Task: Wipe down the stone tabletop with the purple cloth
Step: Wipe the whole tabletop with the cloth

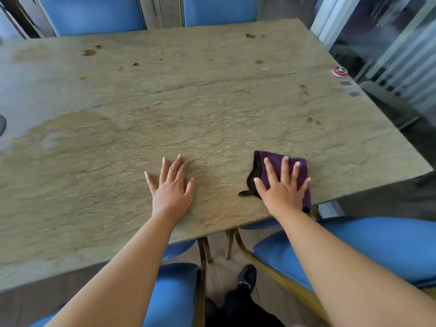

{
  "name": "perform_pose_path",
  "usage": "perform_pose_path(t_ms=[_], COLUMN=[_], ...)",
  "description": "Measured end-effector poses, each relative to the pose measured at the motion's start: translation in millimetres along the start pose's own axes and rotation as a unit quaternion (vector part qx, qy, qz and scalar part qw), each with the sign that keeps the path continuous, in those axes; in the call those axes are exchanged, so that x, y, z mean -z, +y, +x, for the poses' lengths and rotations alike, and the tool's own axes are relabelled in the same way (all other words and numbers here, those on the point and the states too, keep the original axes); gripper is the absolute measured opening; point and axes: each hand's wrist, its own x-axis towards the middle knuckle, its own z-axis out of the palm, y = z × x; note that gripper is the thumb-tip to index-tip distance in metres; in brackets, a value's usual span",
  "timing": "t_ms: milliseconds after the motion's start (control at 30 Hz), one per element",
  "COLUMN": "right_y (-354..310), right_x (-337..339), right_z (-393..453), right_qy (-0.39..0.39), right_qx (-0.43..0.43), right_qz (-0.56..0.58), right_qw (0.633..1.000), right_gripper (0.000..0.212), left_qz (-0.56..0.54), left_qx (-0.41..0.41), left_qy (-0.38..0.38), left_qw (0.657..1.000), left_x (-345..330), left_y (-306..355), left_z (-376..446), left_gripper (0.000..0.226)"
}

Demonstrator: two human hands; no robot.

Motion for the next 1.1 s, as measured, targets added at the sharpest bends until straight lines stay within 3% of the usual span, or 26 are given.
perform_pose_path(t_ms=[67,133,233,333,400,467,567,633,733,800,900,933,967,1033,1100], right_y=[-9,-34,-59,-52,-42,-43,-72,-103,-146,-160,-145,-133,-122,-104,-99], right_x=[9,10,3,10,20,30,45,51,49,42,36,40,46,56,62], right_z=[12,20,31,64,99,140,193,212,207,183,166,175,190,223,240], right_qy=[-0.018,-0.011,0.027,0.029,0.032,0.043,0.055,0.043,0.035,0.032,0.02,0.009,0.001,0.009,0.042], right_qx=[-0.081,-0.072,0.125,0.369,0.427,0.383,0.231,0.163,0.2,0.315,0.533,0.575,0.584,0.499,0.343], right_qz=[0.03,0.029,-0.025,-0.068,-0.073,-0.066,-0.037,-0.01,-0.009,-0.027,-0.051,-0.042,-0.021,0.045,0.1], right_qw=[0.996,0.997,0.992,0.926,0.901,0.92,0.971,0.986,0.979,0.948,0.844,0.817,0.812,0.866,0.933], right_gripper=[0.069,0.071,0.069,0.067,0.065,0.063,0.063,0.064,0.063,0.062,0.06,0.06,0.06,0.06,0.058], left_qz=[0.0,-0.009,-0.01,0.006,0.028,0.044,0.061,0.064,0.05,0.043,0.016,0.014,0.019,0.034,0.048], left_qx=[0.015,0.043,0.08,0.124,0.141,0.149,0.149,0.145,0.16,0.17,0.178,0.177,0.175,0.169,0.164], left_qy=[0.006,0.017,0.02,0.031,0.039,0.041,0.04,0.046,0.059,0.07,0.082,0.082,0.08,0.073,0.067], left_qw=[1.0,0.999,0.997,0.992,0.989,0.987,0.986,0.986,0.984,0.982,0.981,0.981,0.981,0.982,0.983], left_x=[-2,-6,-13,-19,-23,-25,-26,-27,-26,-26,-26,-26,-27,-27,-27], left_y=[8,18,37,51,55,55,55,55,55,55,55,55,54,54,54], left_z=[0,5,22,37,40,40,41,41,42,41,40,41,41,42,42], left_gripper=[0.055,0.053,0.053,0.054,0.055,0.057,0.059,0.061,0.067,0.07,0.071,0.071,0.071,0.071,0.073])
